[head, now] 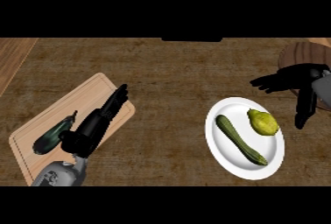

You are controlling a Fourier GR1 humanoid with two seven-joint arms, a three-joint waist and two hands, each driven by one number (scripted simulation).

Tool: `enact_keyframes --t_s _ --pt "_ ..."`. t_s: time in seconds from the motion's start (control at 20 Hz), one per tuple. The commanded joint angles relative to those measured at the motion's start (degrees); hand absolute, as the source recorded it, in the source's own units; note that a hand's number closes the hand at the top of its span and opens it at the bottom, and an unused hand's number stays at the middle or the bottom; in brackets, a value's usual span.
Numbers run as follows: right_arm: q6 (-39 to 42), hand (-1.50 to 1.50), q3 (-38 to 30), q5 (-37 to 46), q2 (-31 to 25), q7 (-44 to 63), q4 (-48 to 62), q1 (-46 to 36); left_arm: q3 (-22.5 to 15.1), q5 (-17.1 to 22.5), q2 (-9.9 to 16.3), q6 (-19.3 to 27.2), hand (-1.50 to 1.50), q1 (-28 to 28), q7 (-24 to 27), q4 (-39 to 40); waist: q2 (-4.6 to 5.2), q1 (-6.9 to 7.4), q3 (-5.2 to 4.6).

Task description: Pick the pear from the plate and place it in the bowl

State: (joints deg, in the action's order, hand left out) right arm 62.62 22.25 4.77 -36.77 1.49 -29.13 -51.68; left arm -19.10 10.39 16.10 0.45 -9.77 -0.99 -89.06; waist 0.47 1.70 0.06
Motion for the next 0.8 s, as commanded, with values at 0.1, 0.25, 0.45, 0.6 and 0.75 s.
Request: enact_keyframes --t_s 0.1,0.25,0.45,0.6,0.75 --pt "-0.73 -1.50 -0.43 4.66 0.20 -6.08 -3.13 4.03 2.14 -1.28 -1.81 -0.64 0.00 -0.58 0.37 2.75 -0.30 -1.30 -0.04" --pt "-4.68 -1.50 -1.17 6.87 1.75 -7.79 -3.13 4.97 2.38 -2.24 -3.40 -0.45 0.00 -1.04 0.44 3.42 -0.22 -1.09 -0.02" --pt "-7.16 -1.50 -2.60 8.89 0.90 -6.47 -7.93 7.85 2.59 -3.91 -3.13 -1.24 0.00 2.41 1.70 0.89 -0.47 -1.46 -0.06" --pt "-10.48 -1.50 -1.73 13.95 1.64 -10.12 -4.69 7.40 2.54 -3.51 -3.67 -2.10 0.00 2.75 -0.97 -1.30 -0.31 -1.03 -0.03" --pt "-13.60 -1.50 -1.21 17.57 3.75 -12.83 -0.11 7.34 2.59 -4.07 -4.60 -2.39 0.00 2.20 -2.08 -1.37 -0.19 -0.71 -0.01"
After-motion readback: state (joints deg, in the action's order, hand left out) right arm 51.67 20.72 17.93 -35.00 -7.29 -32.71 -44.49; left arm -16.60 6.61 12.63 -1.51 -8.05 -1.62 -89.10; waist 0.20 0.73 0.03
